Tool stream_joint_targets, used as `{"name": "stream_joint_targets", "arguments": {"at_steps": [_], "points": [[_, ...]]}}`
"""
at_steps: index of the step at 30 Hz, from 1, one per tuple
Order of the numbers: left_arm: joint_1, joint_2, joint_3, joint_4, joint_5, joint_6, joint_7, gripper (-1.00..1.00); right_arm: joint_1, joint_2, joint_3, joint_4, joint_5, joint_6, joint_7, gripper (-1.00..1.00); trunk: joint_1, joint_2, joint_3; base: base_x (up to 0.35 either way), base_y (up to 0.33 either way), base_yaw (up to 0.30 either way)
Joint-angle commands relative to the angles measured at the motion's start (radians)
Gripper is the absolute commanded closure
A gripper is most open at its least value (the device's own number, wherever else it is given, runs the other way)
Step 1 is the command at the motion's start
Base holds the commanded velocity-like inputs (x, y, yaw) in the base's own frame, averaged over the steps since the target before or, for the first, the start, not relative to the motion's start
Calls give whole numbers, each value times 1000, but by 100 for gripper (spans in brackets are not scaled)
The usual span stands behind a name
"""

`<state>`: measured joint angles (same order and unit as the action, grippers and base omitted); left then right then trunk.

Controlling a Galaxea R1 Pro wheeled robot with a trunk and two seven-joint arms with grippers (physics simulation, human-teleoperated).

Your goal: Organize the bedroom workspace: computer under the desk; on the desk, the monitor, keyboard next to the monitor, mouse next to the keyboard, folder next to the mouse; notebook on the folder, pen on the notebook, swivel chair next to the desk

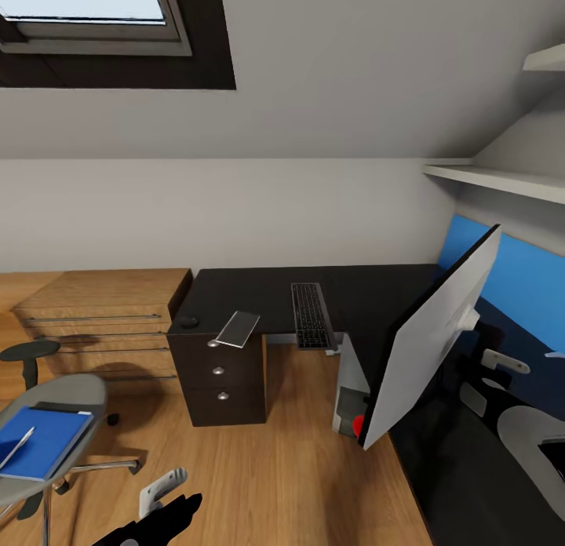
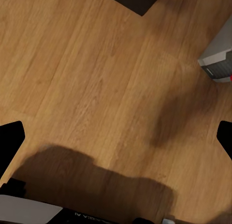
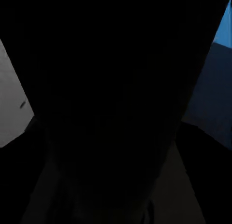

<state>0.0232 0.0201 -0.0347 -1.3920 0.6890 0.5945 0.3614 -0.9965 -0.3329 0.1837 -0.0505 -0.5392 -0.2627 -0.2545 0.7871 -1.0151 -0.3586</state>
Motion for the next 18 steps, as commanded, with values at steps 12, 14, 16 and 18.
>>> {"name": "stream_joint_targets", "arguments": {"at_steps": [12,14,16,18], "points": [[0,0,-2,-1,11,1,10,-100,-1,-1,5,0,-8,-3,1,100,0,-1,-1,0,0,0],[0,0,-2,-1,11,1,10,-100,-1,-1,5,0,-9,-2,1,100,0,-1,-1,0,0,0],[0,0,-2,-1,11,1,10,-100,-1,-1,5,0,-9,-2,1,100,0,-1,-1,0,0,0],[0,0,-2,-1,11,1,10,-100,-1,-1,5,0,-10,-1,1,100,0,-1,-1,0,0,0]]}}
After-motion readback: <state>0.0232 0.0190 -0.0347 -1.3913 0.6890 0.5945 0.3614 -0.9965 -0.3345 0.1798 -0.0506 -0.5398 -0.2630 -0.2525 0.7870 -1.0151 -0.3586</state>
